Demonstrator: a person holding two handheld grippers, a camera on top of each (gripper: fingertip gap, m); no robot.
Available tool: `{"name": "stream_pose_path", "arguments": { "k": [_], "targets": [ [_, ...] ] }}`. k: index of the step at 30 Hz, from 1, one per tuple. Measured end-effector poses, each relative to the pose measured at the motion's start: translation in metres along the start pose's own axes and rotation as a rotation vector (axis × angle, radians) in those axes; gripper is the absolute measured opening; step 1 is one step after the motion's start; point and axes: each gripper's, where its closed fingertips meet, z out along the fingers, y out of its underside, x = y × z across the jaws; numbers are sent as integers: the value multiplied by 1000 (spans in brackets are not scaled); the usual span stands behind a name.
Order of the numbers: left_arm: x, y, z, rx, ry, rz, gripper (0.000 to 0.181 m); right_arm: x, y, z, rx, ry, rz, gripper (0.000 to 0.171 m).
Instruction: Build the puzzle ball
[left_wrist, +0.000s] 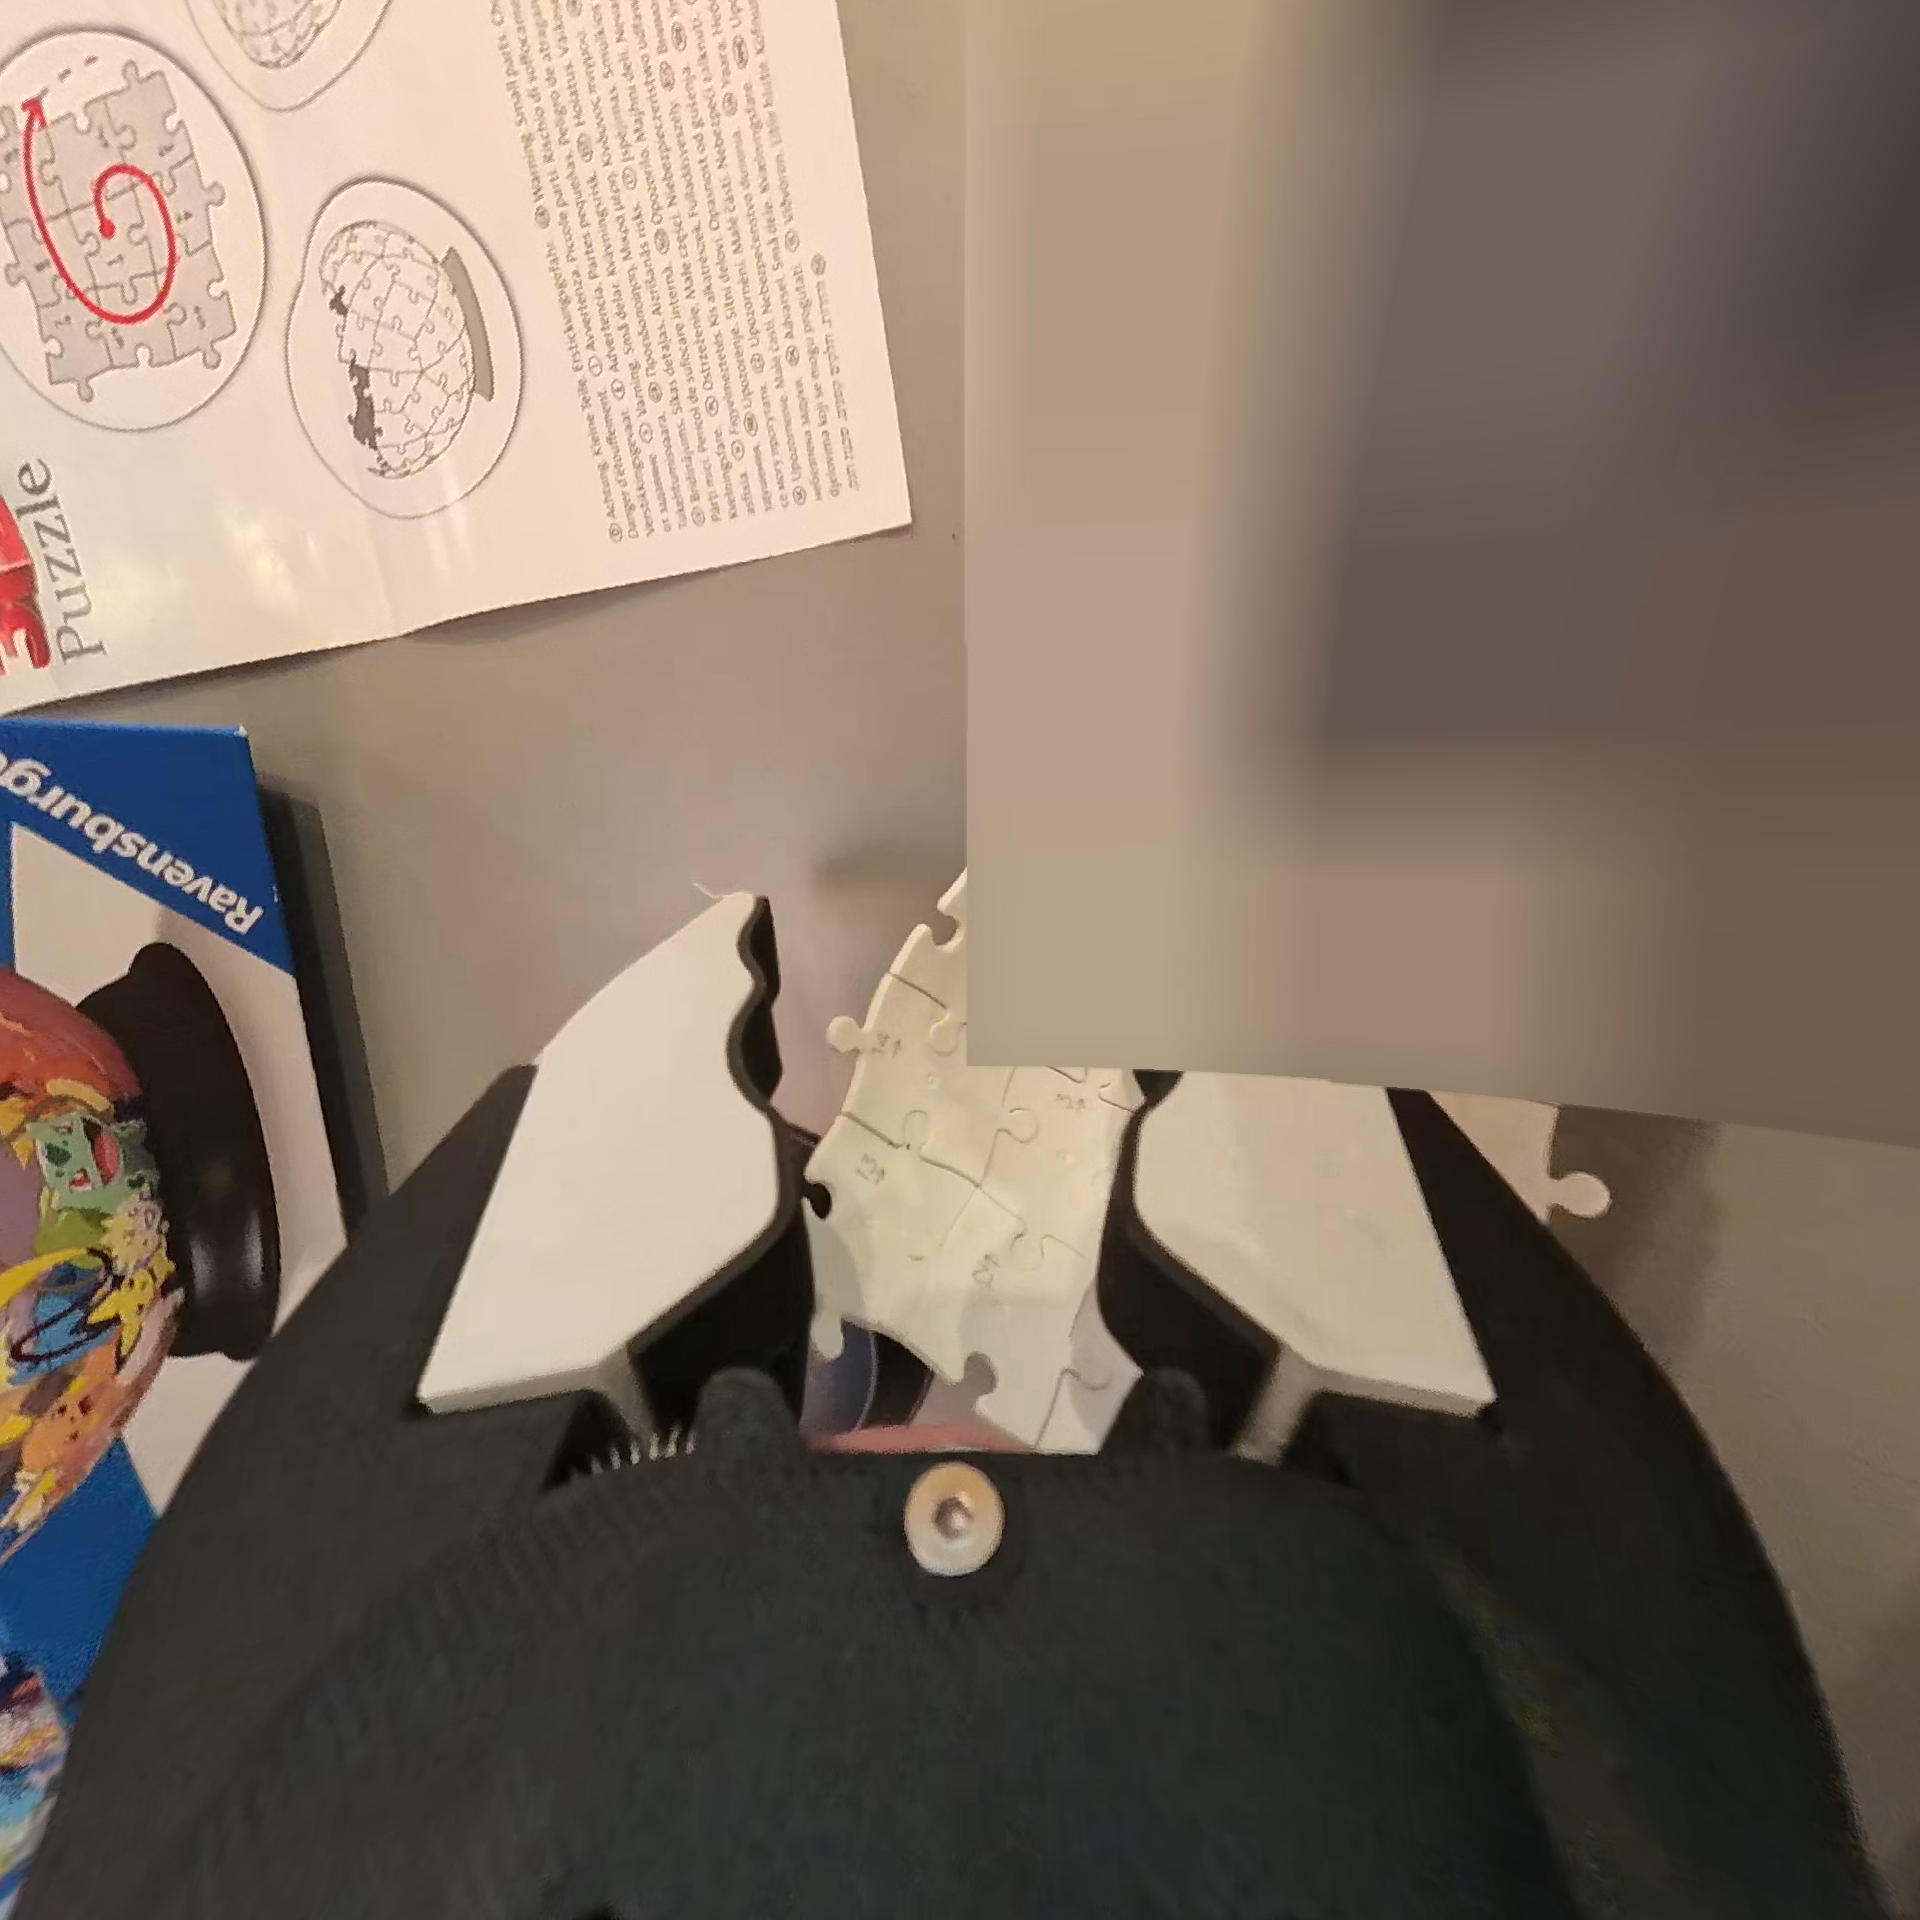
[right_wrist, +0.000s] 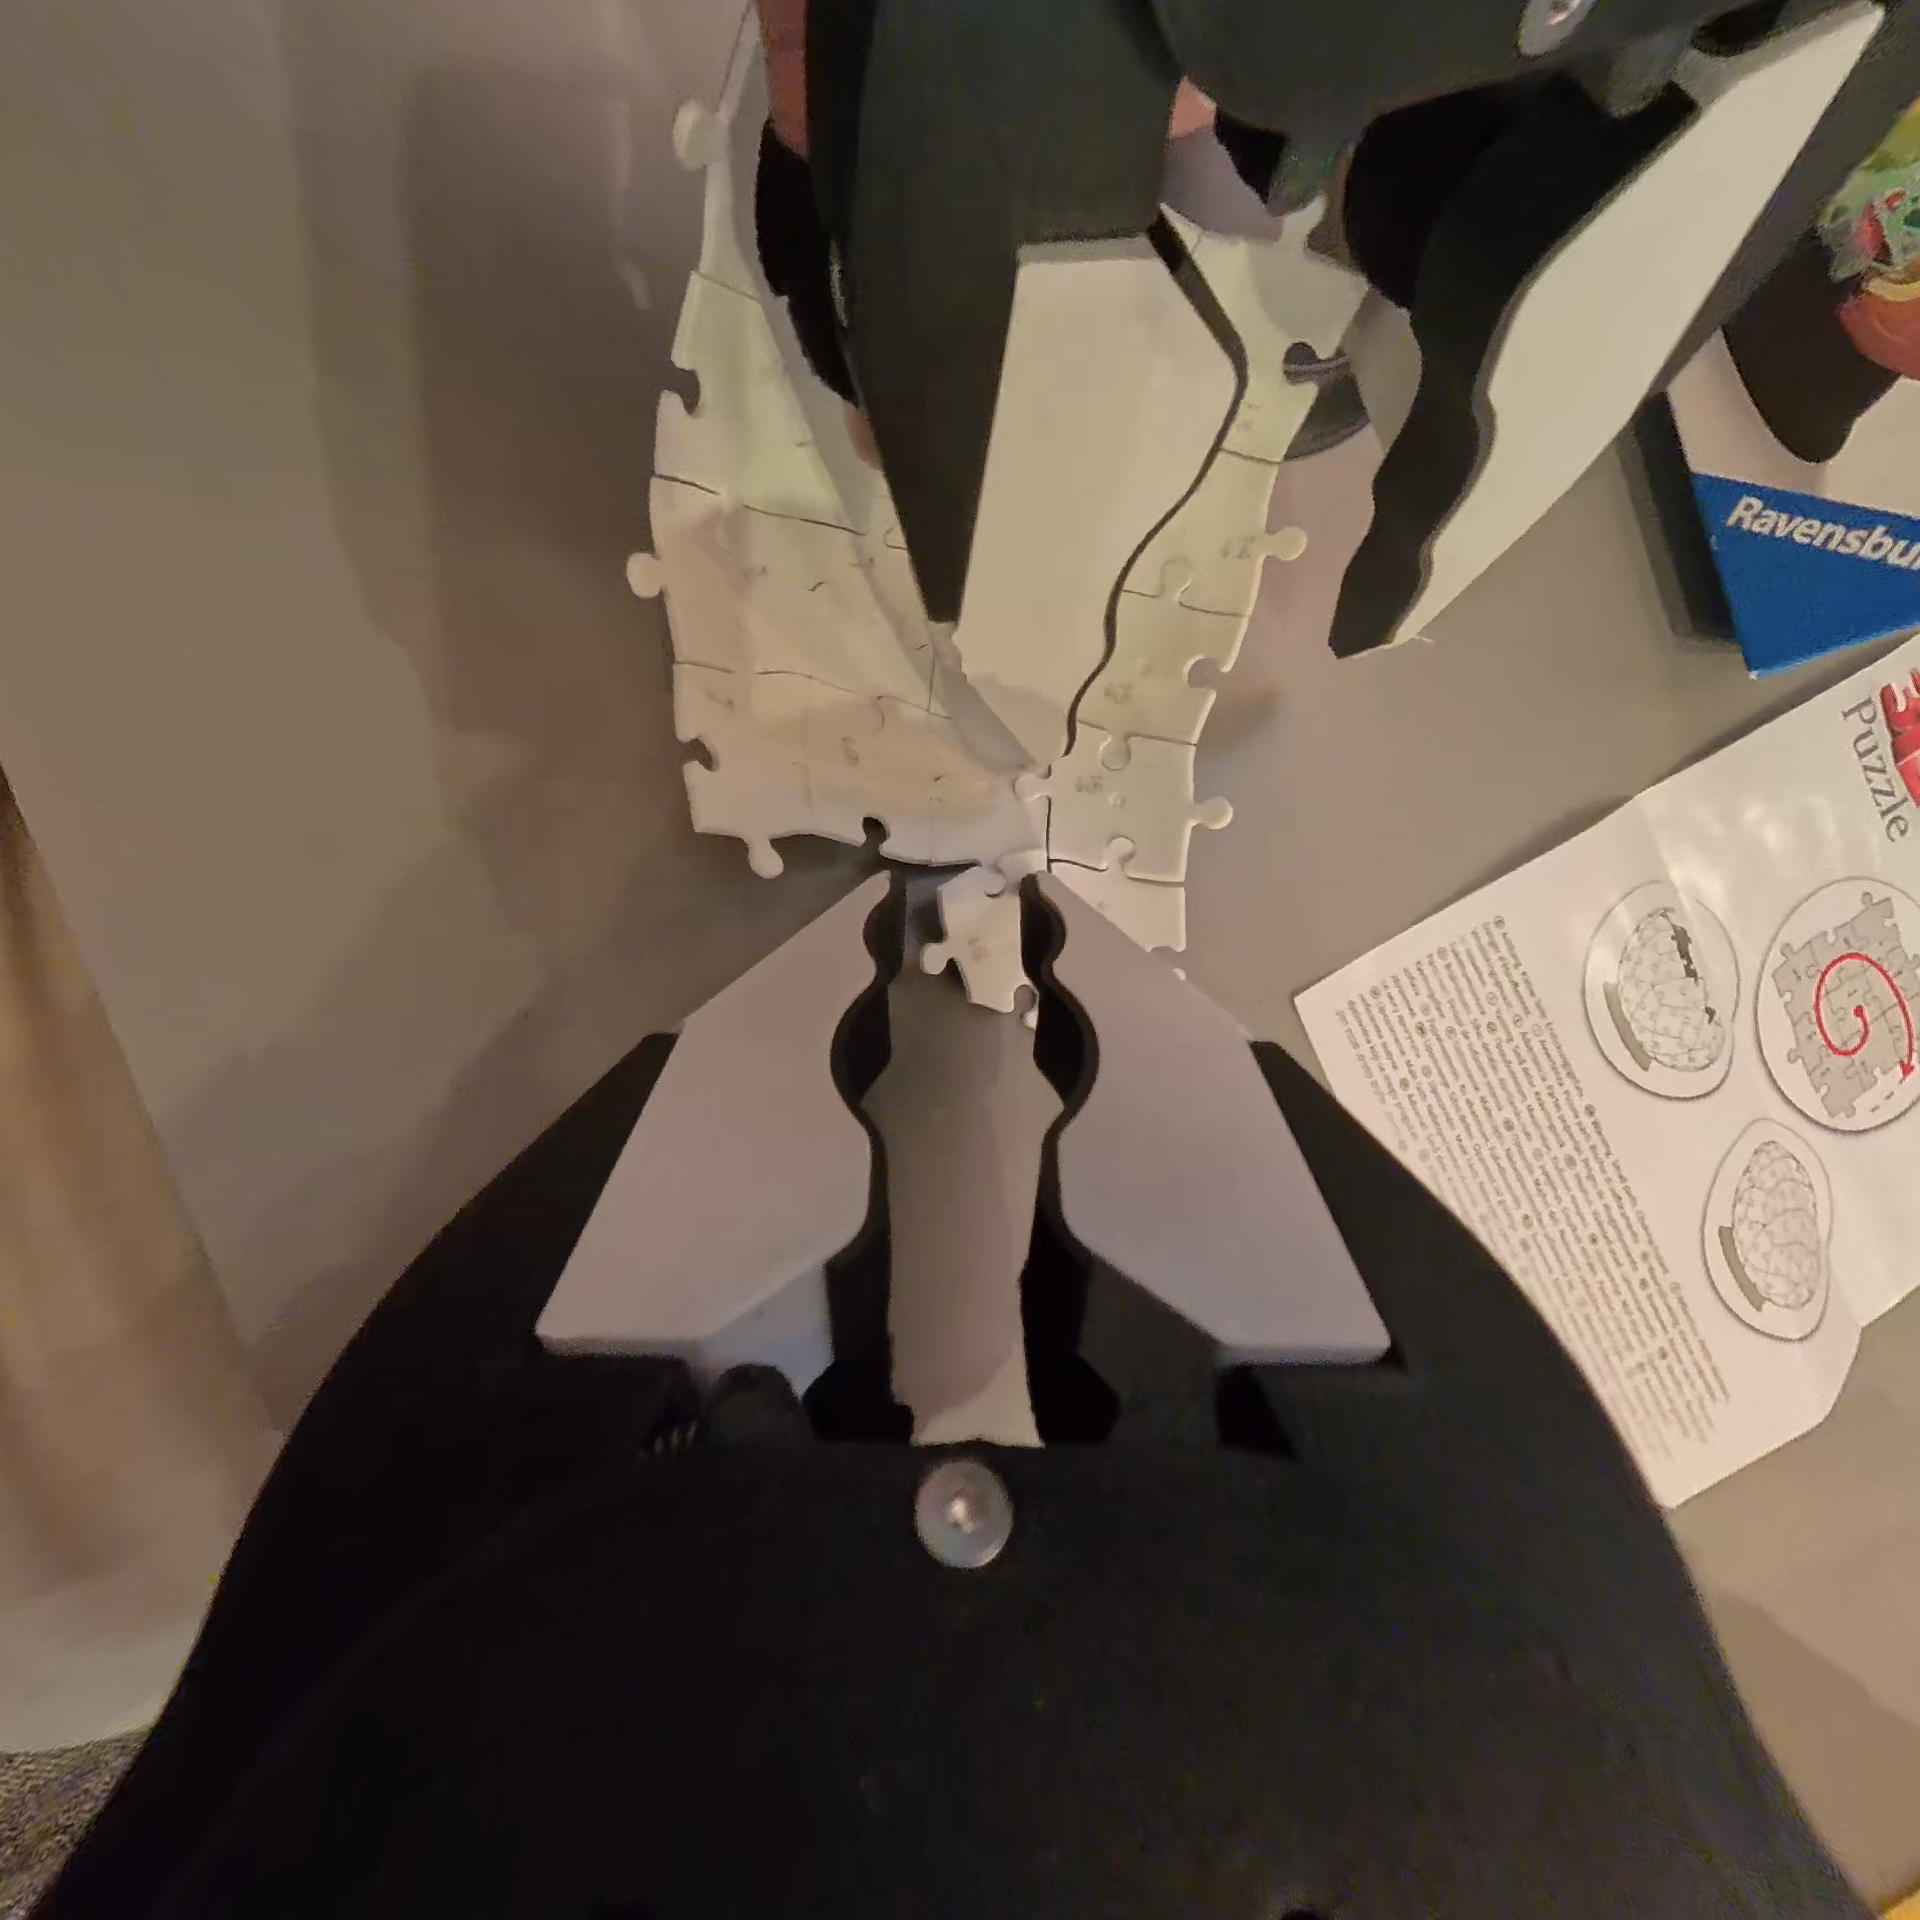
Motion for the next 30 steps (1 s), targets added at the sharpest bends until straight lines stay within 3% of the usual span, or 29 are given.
{"name": "stream_pose_path", "arguments": {
  "k": [1,14,26,30],
  "targets": [
    [0,1,0,-2,-5,-10,67,0,0,0,-6,12,12,21],
    [0,6,-8,26,-28,-182,65,-1,1,0,-6,40,131,18],
    [4,10,-10,42,-66,-221,64,-6,1,-3,17,51,104,16],
    [6,-11,-23,107,-73,-129,79,-9,0,-2,24,54,81,15]
  ]
}}
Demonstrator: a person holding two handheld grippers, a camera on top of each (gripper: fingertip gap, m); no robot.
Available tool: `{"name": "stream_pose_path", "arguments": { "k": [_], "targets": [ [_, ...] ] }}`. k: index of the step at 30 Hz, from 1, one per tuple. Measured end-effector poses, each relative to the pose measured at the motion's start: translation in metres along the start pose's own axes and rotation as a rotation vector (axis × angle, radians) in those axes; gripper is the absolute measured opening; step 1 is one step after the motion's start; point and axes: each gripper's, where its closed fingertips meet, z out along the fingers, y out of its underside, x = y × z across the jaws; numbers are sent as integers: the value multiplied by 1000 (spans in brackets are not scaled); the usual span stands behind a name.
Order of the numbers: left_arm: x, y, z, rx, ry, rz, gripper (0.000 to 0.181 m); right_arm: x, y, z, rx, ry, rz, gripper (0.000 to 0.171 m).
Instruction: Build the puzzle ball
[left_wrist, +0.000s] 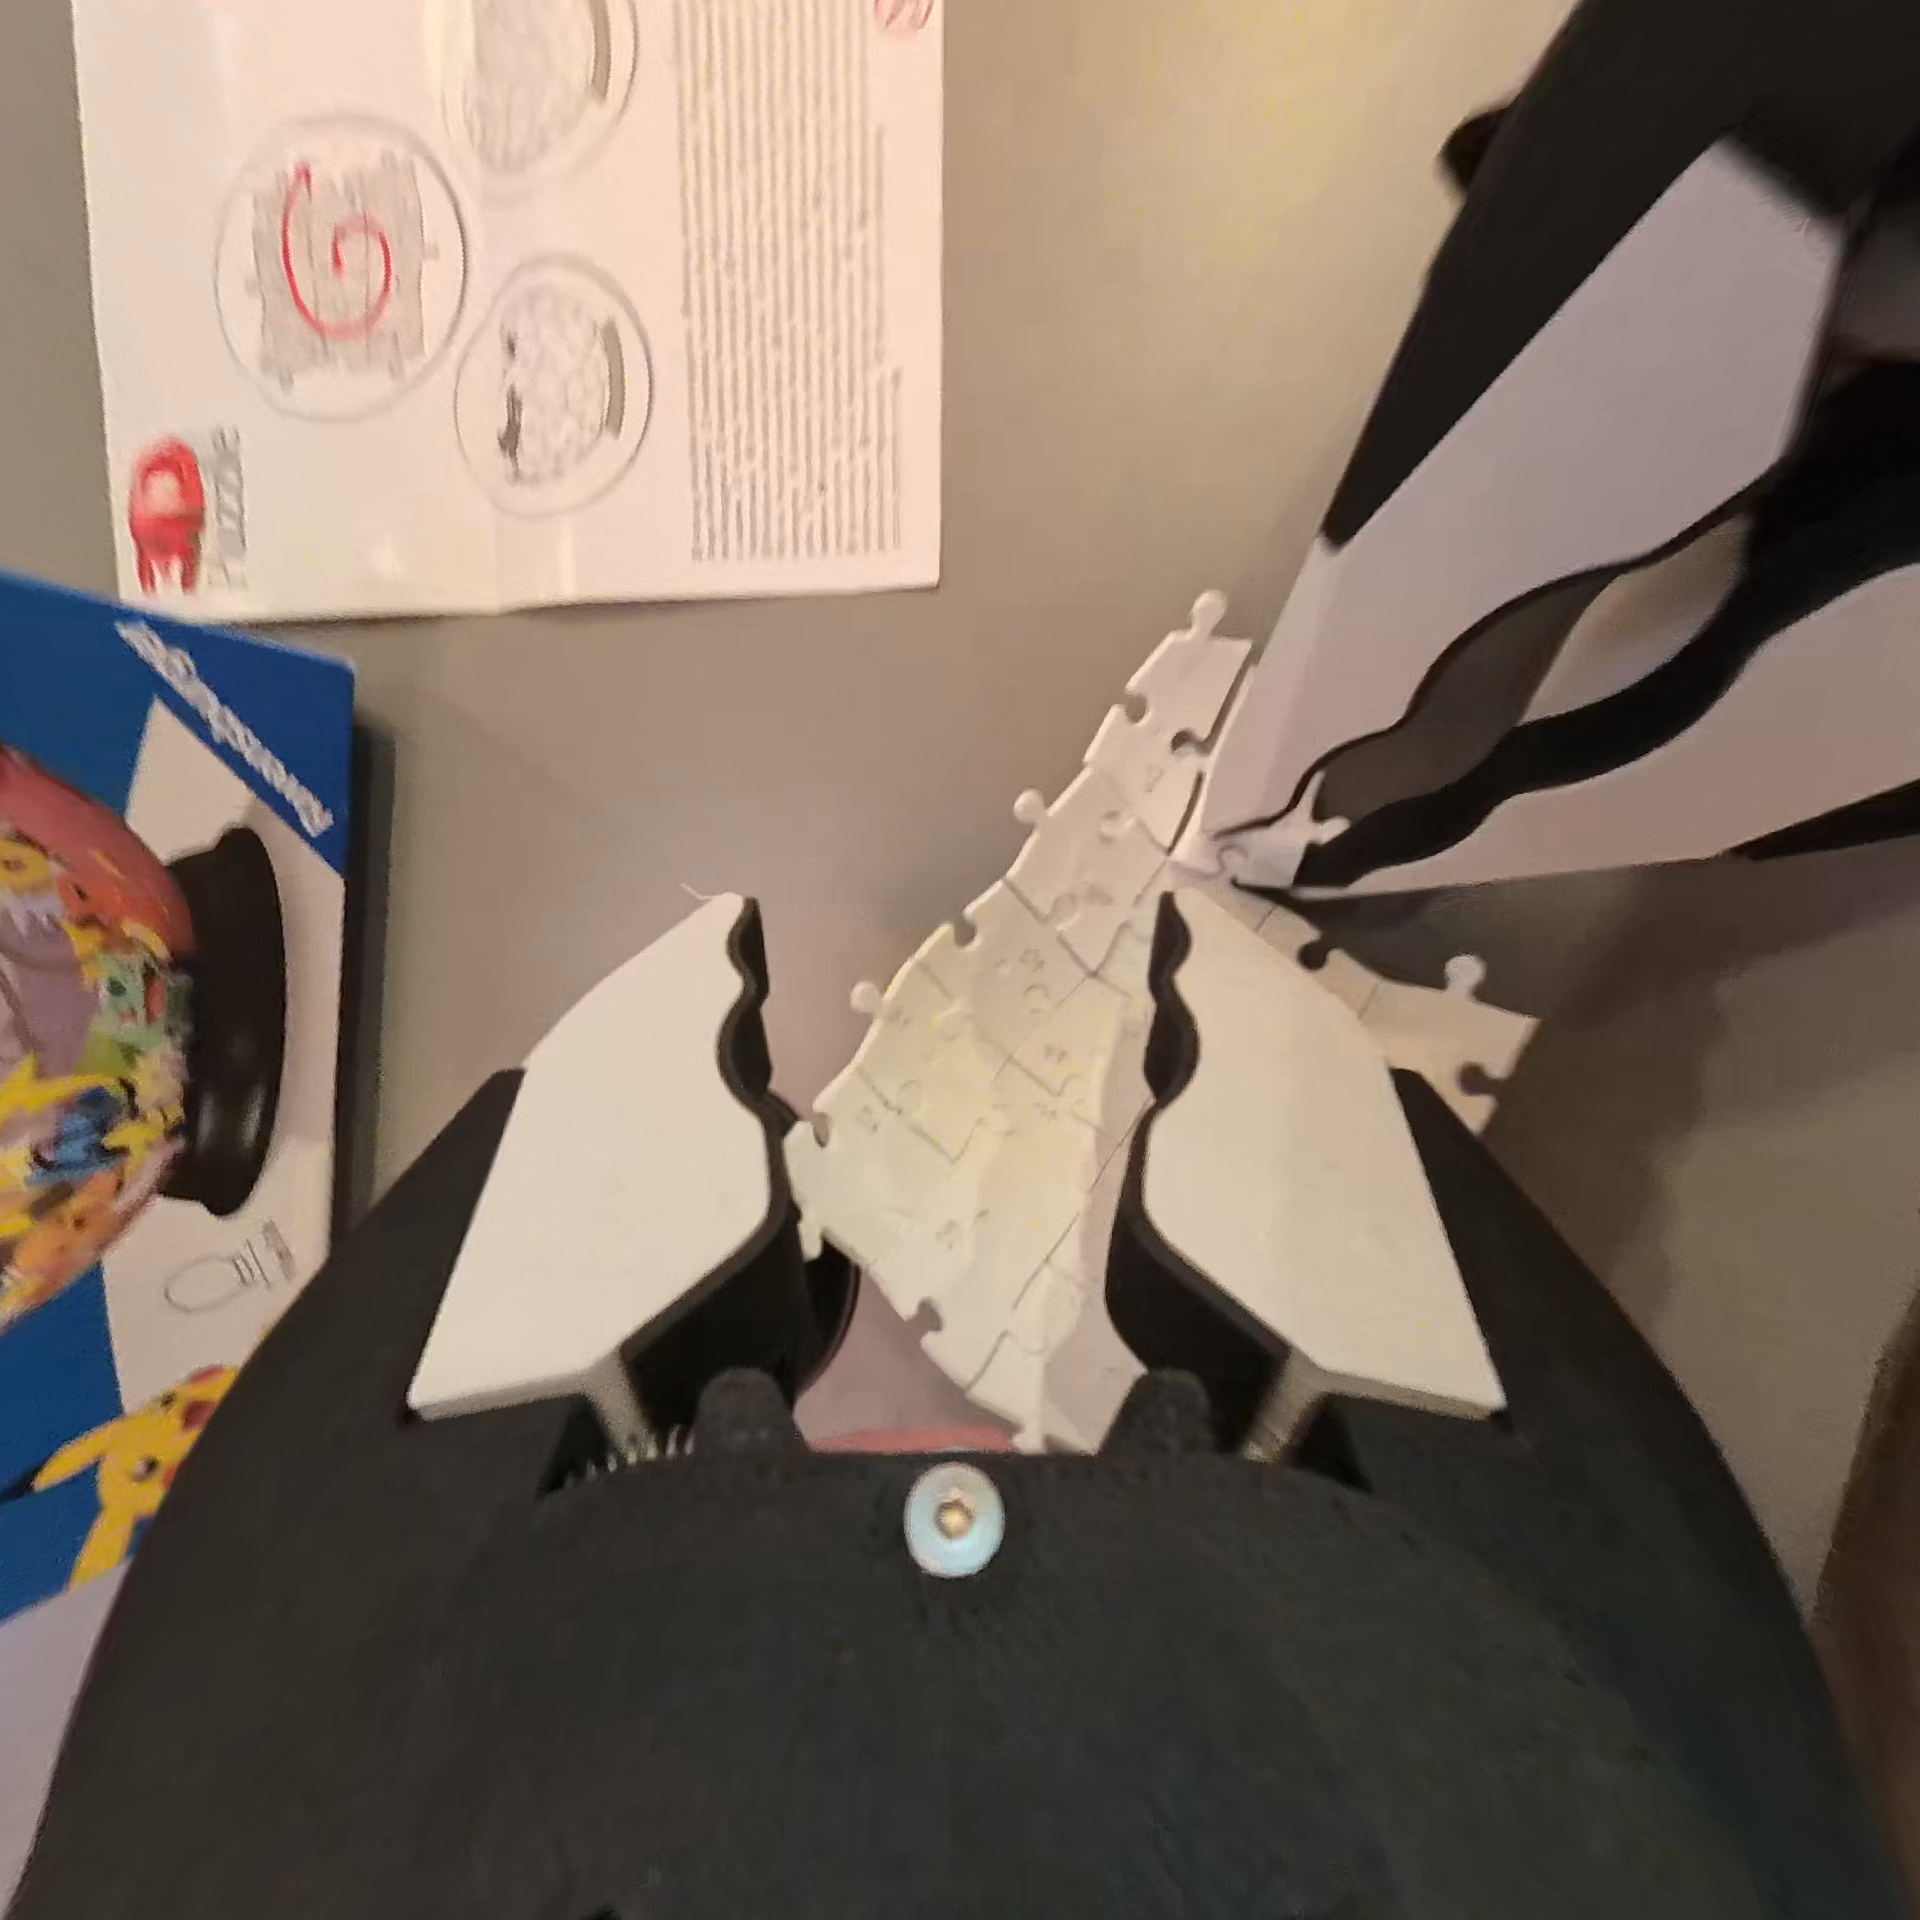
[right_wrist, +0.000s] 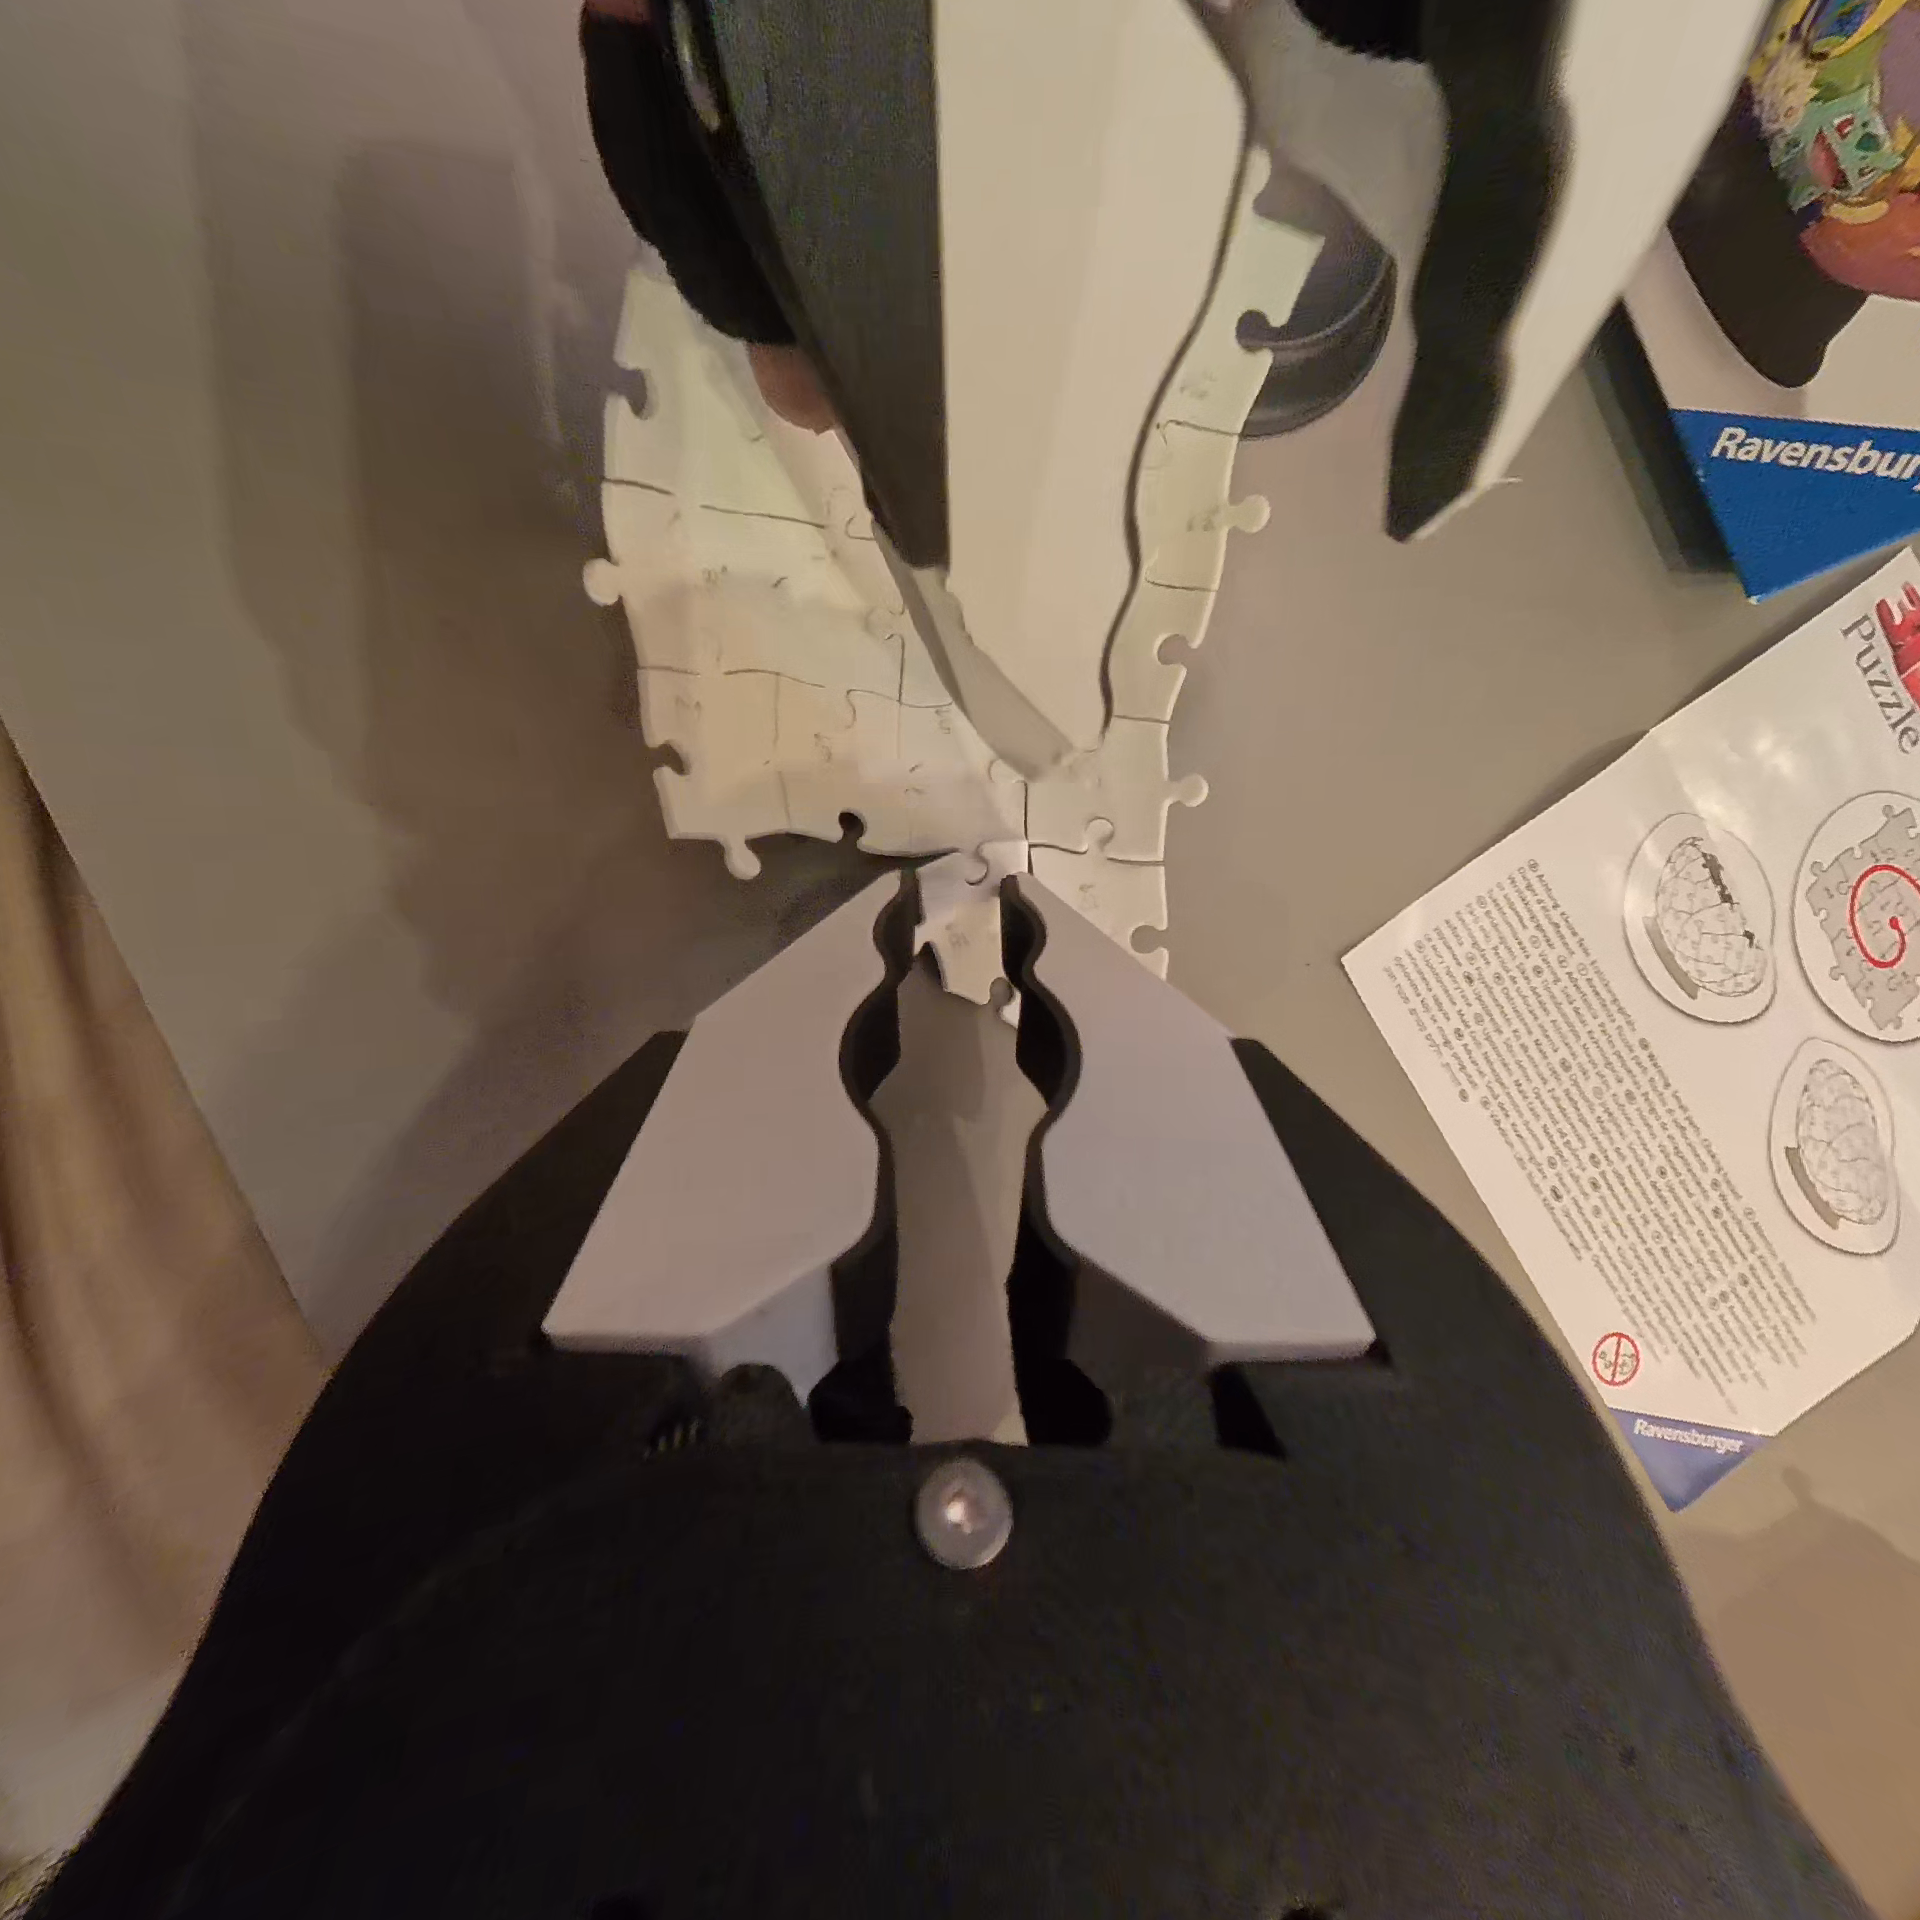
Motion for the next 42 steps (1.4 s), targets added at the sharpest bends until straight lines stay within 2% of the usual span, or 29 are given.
{"name": "stream_pose_path", "arguments": {
  "k": [3,7,11,27,42],
  "targets": [
    [-4,-6,3,-46,-3,73,90,0,0,0,19,5,-5,14],
    [-11,-4,17,-121,24,146,114,-1,0,0,36,9,-30,14],
    [-11,0,27,-177,33,203,119,-1,0,0,46,5,-33,14],
    [-11,1,34,-255,87,165,118,-4,2,-4,33,5,-50,14],
    [-11,5,35,-319,117,122,117,-10,1,-2,15,-84,-27,12]
  ]
}}
